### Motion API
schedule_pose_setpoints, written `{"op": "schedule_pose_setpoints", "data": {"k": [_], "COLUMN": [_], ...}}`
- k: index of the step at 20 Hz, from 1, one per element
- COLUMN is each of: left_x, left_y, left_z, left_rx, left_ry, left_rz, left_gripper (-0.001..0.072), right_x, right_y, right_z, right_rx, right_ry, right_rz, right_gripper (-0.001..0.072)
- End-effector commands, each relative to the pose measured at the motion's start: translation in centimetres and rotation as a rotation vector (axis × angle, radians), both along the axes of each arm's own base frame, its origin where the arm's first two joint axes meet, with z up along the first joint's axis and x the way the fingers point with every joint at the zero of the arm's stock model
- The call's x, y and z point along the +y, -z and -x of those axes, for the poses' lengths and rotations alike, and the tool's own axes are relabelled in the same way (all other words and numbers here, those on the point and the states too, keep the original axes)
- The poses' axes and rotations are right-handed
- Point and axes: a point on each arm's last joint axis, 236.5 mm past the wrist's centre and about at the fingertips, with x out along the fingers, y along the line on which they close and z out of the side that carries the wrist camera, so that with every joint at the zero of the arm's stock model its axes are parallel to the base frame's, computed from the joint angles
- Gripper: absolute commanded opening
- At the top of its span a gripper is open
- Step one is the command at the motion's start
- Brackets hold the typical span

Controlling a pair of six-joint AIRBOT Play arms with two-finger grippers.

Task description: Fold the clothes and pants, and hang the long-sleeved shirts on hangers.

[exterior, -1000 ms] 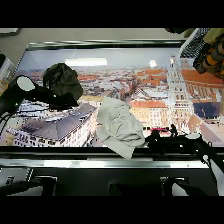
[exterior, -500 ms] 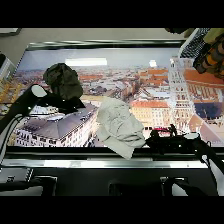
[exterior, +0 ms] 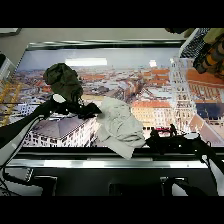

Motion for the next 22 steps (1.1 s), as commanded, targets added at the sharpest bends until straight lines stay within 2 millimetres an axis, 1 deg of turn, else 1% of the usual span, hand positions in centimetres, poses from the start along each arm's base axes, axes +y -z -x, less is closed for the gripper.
{"op": "schedule_pose_setpoints", "data": {"k": [1, 5, 6, 8, 11, 14, 16, 18, 19, 20, 21, 22], "left_x": [0.2, 2.4, 2.6, 2.3, 1.3, 0.7, 0.3, 0.0, -0.4, -0.6, -0.8, -0.9], "left_y": [0.1, -0.2, -0.2, 0.1, 1.7, 3.0, 3.6, 3.7, 3.6, 3.3, 3.1, 2.7], "left_z": [-0.2, -0.9, -0.8, -0.4, 0.9, 1.6, 1.7, 1.4, 1.4, 1.3, 1.2, 1.0], "left_rx": [0.014, 0.033, 0.038, 0.039, 0.06, 0.091, 0.091, 0.075, 0.074, 0.076, 0.077, 0.068], "left_ry": [-0.013, -0.044, -0.042, -0.022, 0.028, 0.044, 0.045, 0.038, 0.035, 0.031, 0.025, 0.024], "left_rz": [0.022, 0.034, 0.034, 0.021, -0.009, -0.016, -0.023, -0.03, -0.022, -0.011, 0.003, 0.008], "left_gripper": [0.052, 0.052, 0.052, 0.052, 0.0523, 0.0523, 0.0523, 0.0521, 0.0473, 0.0291, 0.006, 0.0019], "right_x": [0.2, 0.2, 0.2, 0.2, 0.2, 0.2, 0.3, 0.4, 0.5, 0.5, 0.4, 0.3], "right_y": [-0.2, -0.2, -0.2, -0.2, -0.2, -0.3, -0.3, -0.4, -0.5, -0.8, -1.3, -2.0], "right_z": [0.1, 0.1, 0.1, 0.1, 0.0, -0.1, -0.1, -0.1, -0.3, -0.6, -1.2, -2.0], "right_rx": [0.001, 0.001, 0.001, 0.001, 0.0, -0.001, -0.006, -0.018, -0.02, -0.038, -0.073, -0.118], "right_ry": [-0.004, -0.004, -0.004, -0.004, -0.002, 0.002, -0.005, -0.012, -0.006, -0.008, -0.019, -0.036], "right_rz": [-0.009, -0.009, -0.009, -0.009, -0.011, -0.014, -0.013, -0.02, -0.025, -0.026, -0.024, -0.013], "right_gripper": [0.0032, 0.0032, 0.0032, 0.0032, 0.0032, 0.0032, 0.0032, 0.0032, 0.0032, 0.0032, 0.0031, 0.0031]}}
